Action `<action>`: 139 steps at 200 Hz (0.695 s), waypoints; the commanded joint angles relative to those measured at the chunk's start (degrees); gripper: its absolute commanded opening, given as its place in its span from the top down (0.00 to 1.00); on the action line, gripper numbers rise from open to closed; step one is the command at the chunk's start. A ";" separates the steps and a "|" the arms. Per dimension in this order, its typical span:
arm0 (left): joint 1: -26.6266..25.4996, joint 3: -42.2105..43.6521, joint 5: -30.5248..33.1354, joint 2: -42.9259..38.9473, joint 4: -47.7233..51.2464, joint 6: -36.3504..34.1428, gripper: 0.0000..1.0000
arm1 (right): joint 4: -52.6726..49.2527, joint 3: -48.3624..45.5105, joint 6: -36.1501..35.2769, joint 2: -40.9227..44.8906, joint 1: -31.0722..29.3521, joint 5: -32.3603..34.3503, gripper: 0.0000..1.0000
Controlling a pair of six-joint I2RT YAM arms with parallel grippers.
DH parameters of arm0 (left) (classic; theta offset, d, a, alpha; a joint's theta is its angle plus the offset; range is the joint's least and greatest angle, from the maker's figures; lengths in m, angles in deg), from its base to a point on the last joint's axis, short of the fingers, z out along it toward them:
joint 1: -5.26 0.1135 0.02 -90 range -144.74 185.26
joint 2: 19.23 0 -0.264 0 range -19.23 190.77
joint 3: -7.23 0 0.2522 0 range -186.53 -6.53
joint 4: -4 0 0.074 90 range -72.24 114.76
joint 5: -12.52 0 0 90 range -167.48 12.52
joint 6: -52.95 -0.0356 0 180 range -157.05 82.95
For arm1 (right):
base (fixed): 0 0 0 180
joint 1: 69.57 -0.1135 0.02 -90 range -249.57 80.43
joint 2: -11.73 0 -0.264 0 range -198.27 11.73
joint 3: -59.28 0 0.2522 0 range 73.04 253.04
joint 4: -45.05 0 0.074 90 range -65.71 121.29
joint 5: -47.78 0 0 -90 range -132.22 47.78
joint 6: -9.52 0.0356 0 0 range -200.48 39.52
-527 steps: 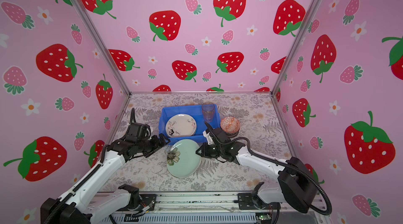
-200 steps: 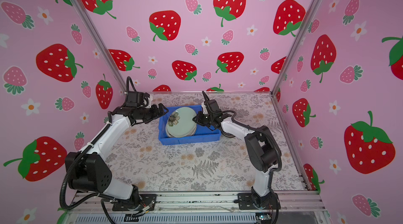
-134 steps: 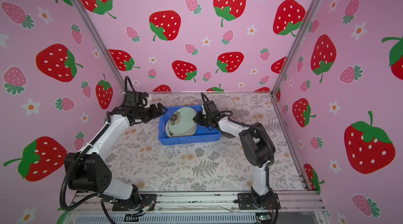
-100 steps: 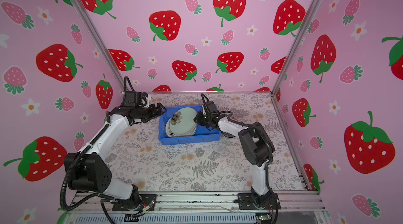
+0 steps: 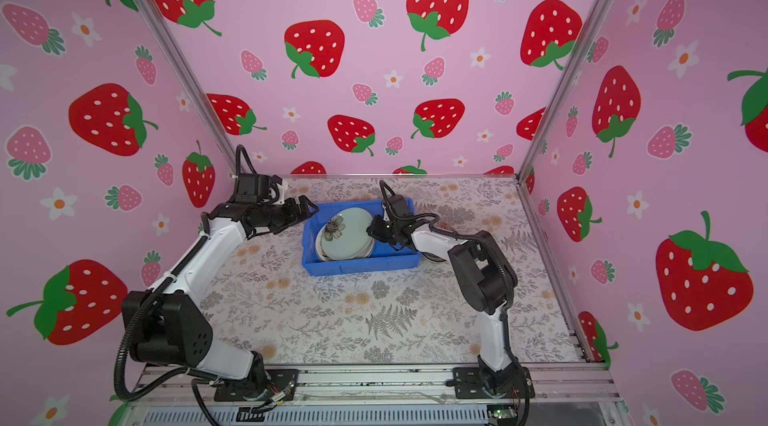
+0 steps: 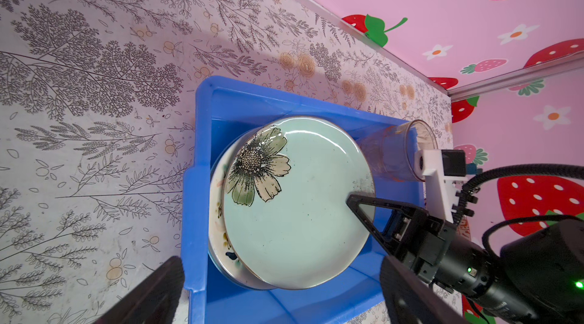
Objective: Place the mixed dishes into the plastic bin
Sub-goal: 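Open both grippers to release the green flower plate onto the stack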
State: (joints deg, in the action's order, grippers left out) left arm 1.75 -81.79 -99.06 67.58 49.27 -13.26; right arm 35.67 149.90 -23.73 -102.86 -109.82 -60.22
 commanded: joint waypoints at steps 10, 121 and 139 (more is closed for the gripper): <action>0.41 0.21 -0.92 -1.33 -0.28 -0.72 0.01 | 5.55 2.68 1.26 -0.49 -0.88 -1.51 1.00; 0.70 0.21 -1.27 -1.03 -0.15 -0.67 0.01 | 3.12 2.68 -0.58 -0.65 -1.41 -0.12 0.78; 0.67 0.21 -1.27 -0.95 -0.18 -0.67 0.01 | 2.58 2.73 -1.02 -0.42 -1.41 0.33 0.71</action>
State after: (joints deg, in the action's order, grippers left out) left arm 2.06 -81.77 -99.17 67.58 49.27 -13.26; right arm 36.40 150.73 -24.82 -103.82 -110.74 -60.03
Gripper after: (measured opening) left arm 0.990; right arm 0.270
